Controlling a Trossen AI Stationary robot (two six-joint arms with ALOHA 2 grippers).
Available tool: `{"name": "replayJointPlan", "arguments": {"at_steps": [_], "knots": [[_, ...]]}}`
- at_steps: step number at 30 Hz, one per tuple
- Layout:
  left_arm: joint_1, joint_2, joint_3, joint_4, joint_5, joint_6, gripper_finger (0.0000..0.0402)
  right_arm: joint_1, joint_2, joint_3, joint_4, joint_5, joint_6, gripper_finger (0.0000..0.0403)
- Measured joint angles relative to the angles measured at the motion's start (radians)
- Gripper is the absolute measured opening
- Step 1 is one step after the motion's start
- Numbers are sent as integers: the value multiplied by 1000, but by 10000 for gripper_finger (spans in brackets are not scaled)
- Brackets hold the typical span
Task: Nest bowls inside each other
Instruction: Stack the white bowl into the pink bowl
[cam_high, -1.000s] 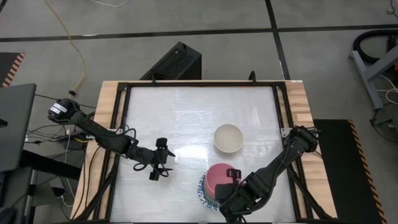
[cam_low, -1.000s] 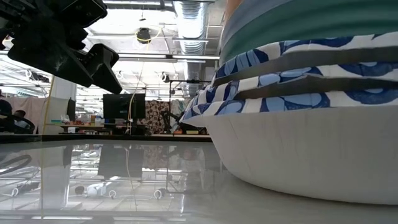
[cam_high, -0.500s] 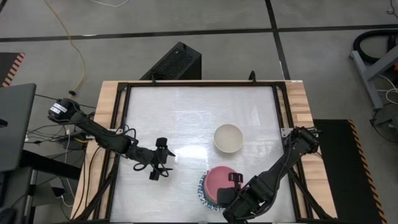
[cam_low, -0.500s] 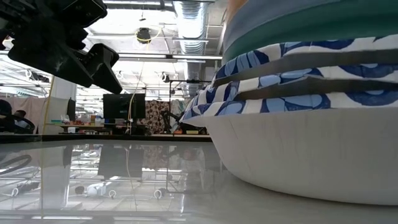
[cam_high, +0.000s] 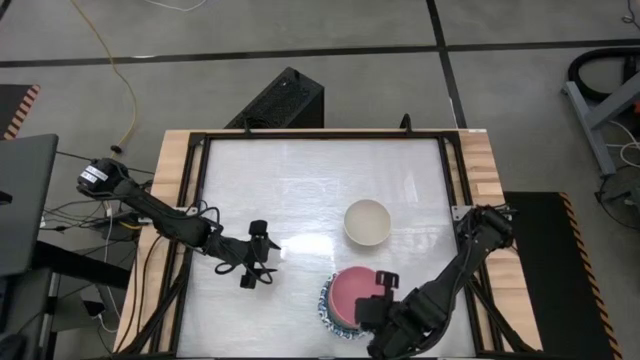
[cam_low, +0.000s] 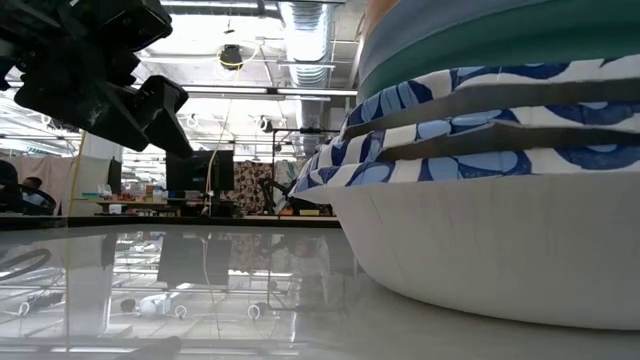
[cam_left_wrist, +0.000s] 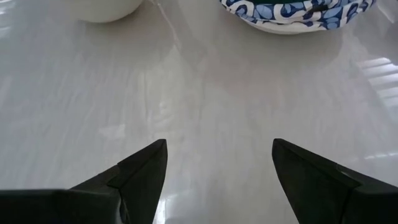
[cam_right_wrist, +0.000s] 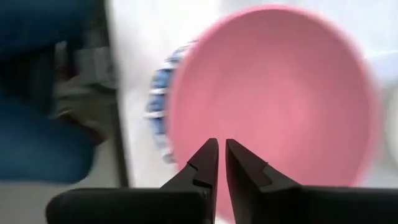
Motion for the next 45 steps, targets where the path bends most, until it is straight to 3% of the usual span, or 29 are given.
{"name": "replayJointPlan", "arguments": {"at_steps": [5, 13, 27, 36, 45], "knots": [[0, 0, 0, 2, 0, -14, 279, 43, 0, 0, -62, 179, 86, 37], [0, 0, 0, 3, 0, -17, 279, 121, 0, -77, 25, 299, 117, 15], [0, 0, 0, 4, -1, -36, 279, 116, 2, -246, 174, 327, 124, 15], [0, 0, 0, 5, -1, -34, 279, 116, 2, -228, 168, 346, 120, 15], [0, 0, -1, 104, 16, -54, 279, 90, -1, -87, 58, 431, 122, 15]]}}
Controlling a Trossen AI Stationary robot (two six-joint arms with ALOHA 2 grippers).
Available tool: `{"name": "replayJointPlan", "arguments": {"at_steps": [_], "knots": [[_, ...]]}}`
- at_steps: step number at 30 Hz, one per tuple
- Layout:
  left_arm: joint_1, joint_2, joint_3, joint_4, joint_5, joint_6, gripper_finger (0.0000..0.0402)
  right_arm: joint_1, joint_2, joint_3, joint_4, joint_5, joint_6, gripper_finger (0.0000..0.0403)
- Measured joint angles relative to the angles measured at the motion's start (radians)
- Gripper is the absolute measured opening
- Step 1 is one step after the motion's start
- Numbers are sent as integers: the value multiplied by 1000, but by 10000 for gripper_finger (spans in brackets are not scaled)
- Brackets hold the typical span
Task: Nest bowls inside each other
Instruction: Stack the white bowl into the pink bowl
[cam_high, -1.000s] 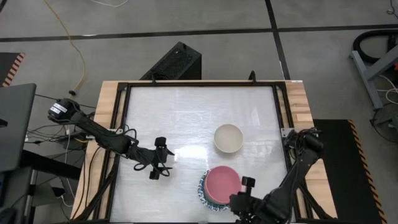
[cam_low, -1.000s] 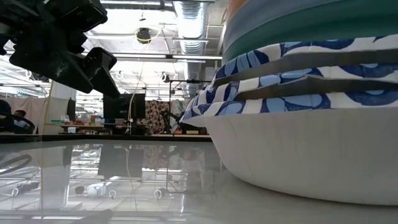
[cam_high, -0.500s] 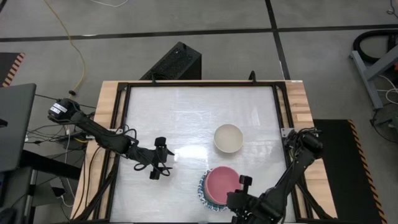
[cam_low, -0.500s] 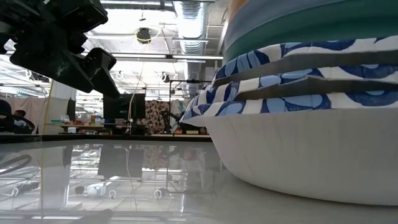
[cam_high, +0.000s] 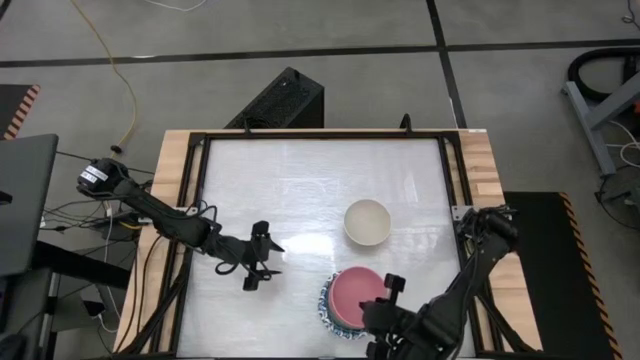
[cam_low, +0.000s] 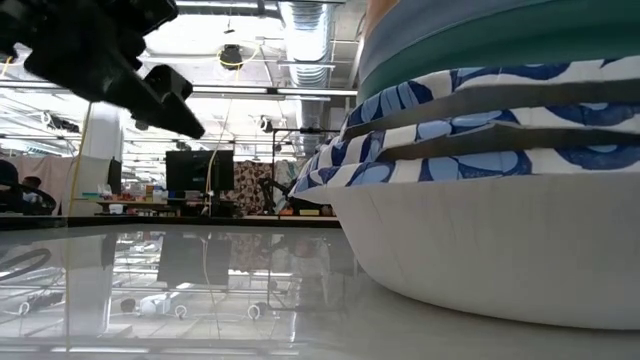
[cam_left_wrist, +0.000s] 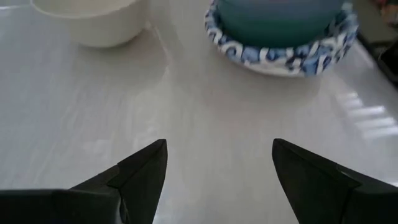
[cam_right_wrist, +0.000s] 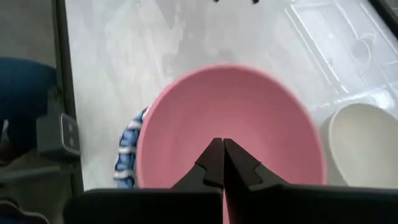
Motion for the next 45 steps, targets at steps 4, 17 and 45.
{"name": "replayJointPlan", "arguments": {"at_steps": [4, 17, 45], "knots": [[0, 0, 0, 66, 0, -100, 279, -40, 0, 67, -51, -5, 2, 15], [38, -1, 144, -17, 198, -114, 279, -190, -102, 203, -326, 3, -122, 31], [94, -529, -26, -205, -196, -88, 279, -379, -876, -774, 35, 47, 87, 44]]}}
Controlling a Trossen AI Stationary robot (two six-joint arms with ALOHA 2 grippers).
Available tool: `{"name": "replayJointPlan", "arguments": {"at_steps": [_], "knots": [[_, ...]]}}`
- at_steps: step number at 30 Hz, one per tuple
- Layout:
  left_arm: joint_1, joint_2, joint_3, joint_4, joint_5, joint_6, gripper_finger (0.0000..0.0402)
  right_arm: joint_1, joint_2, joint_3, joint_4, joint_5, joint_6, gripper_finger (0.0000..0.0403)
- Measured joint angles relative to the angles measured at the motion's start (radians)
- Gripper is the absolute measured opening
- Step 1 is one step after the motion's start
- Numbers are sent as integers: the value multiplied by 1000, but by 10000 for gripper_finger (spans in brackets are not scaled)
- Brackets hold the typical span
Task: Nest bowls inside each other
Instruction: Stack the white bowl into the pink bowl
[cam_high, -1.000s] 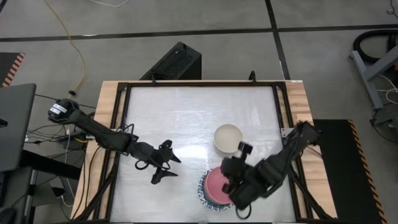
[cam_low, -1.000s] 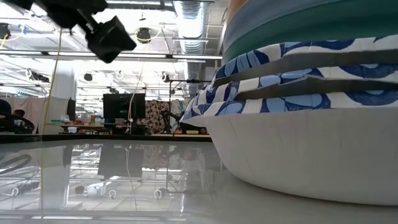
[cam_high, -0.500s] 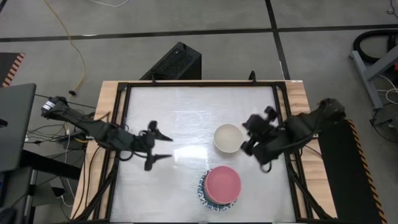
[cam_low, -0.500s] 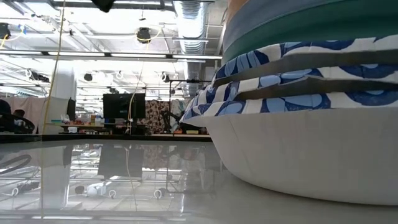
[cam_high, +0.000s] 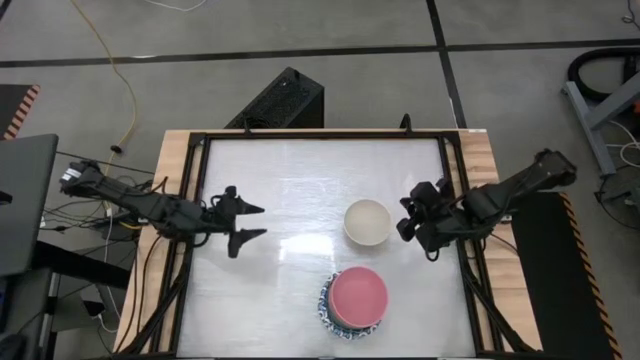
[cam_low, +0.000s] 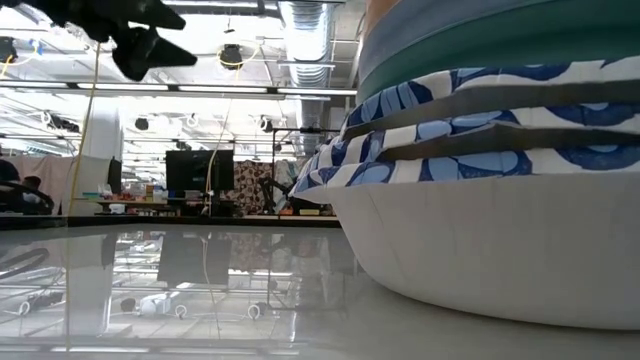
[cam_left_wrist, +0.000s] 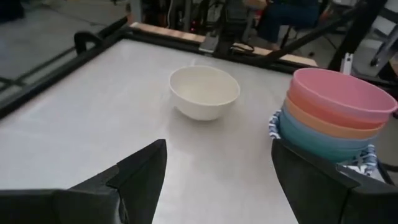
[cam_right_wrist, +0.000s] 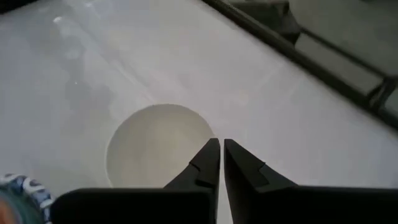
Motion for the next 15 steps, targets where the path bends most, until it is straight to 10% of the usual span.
{"name": "replayJointPlan", "arguments": {"at_steps": [15], "knots": [[25, 73, -46, -3, 35, -183, 279, -140, -7, -123, 117, -64, -33, 140]]}}
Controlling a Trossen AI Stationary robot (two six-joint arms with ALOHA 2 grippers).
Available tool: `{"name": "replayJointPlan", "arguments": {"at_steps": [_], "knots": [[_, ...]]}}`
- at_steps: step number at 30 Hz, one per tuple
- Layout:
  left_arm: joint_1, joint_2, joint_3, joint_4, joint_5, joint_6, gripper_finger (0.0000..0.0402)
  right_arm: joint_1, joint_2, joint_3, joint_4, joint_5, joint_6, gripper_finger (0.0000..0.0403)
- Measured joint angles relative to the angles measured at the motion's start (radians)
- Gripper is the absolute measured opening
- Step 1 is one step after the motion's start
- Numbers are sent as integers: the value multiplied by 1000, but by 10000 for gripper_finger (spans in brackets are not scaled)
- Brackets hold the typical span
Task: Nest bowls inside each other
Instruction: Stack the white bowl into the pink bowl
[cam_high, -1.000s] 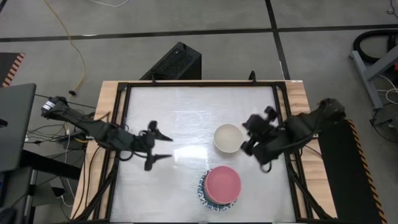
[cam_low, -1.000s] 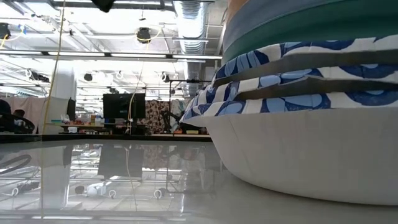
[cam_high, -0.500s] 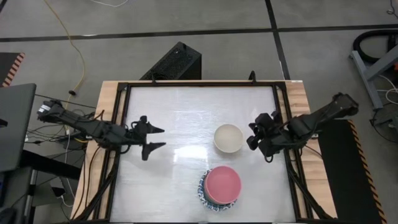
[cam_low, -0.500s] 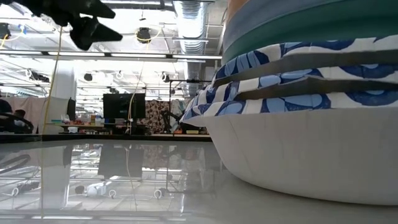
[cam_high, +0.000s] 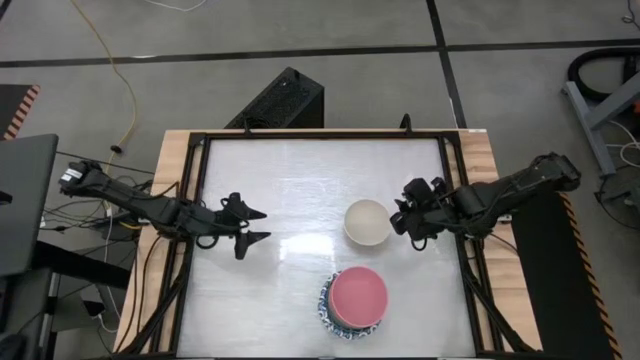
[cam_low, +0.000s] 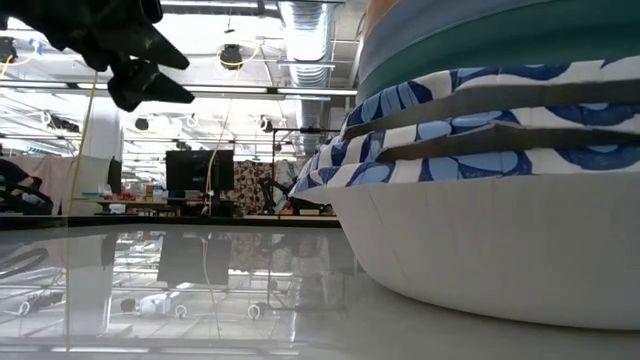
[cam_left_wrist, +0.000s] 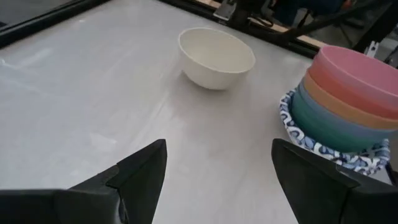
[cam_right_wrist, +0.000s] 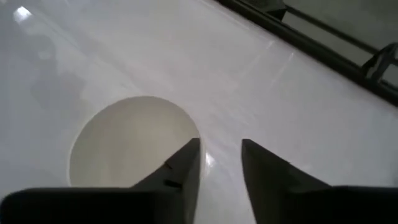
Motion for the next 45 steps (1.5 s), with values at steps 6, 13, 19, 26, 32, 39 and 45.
{"name": "replayJointPlan", "arguments": {"at_steps": [6, 13, 19, 26, 32, 39, 45], "knots": [[0, 49, 0, 28, -13, -30, 279, -78, 10, 0, -9, -112, -5, 210], [-1, 61, 0, 112, -14, -21, 279, -196, 69, 0, -8, -146, -121, 225], [-1, 61, 0, 111, -13, -30, 279, -311, 138, 0, 3, -317, -240, 223], [-1, 61, 0, 104, -5, -32, 279, -412, 189, 0, 101, -540, -416, 223], [-2, 61, 0, 76, 7, -55, 279, -468, 197, 0, 188, -607, -506, 223], [-19, 61, 0, 59, 12, -74, 279, -506, 196, -65, 282, -611, -598, 223], [-32, 61, 0, 59, -17, -74, 279, -532, 197, -162, 371, -621, -617, 223]]}}
